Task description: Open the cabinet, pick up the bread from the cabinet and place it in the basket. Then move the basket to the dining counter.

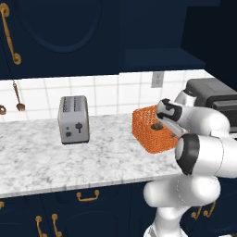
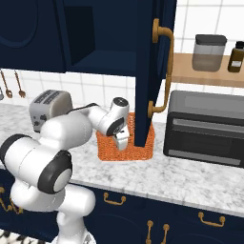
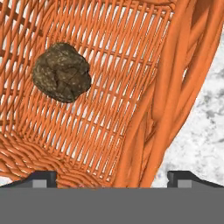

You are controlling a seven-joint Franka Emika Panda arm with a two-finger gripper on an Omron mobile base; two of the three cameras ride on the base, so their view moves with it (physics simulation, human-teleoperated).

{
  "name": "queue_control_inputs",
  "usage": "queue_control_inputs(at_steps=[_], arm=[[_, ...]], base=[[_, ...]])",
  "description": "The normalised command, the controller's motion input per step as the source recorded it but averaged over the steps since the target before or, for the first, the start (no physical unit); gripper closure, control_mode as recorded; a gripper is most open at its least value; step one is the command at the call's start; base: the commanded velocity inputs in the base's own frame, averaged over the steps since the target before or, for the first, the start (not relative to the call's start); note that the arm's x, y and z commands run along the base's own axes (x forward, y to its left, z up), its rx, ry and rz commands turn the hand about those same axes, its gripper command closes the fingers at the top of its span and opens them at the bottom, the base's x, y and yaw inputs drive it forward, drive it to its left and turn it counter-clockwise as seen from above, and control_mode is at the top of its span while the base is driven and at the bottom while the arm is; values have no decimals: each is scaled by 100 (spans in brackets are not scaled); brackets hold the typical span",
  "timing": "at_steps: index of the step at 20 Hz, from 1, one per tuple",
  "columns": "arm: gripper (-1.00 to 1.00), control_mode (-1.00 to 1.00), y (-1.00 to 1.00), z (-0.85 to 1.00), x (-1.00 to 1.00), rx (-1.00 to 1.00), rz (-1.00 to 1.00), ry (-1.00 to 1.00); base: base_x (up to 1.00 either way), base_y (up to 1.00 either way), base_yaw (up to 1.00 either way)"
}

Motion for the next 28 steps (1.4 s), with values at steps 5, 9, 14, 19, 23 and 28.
queue_control_inputs(at_steps=[5, 9, 14, 19, 23, 28], arm=[[-100, -100, 0, -36, 28, 0, 0, 1], [100, -100, 13, -96, -11, 0, 0, 8], [100, -100, 45, -100, -61, -12, 1, 1], [100, -100, 17, -62, -86, -7, 1, -1], [100, -100, 33, 53, -74, -12, 0, -3], [100, -100, 64, 91, -49, -25, 0, -1]], base=[[0, 0, 0], [0, 0, 0], [0, 0, 0], [0, 0, 0], [0, 0, 0], [0, 0, 0]])
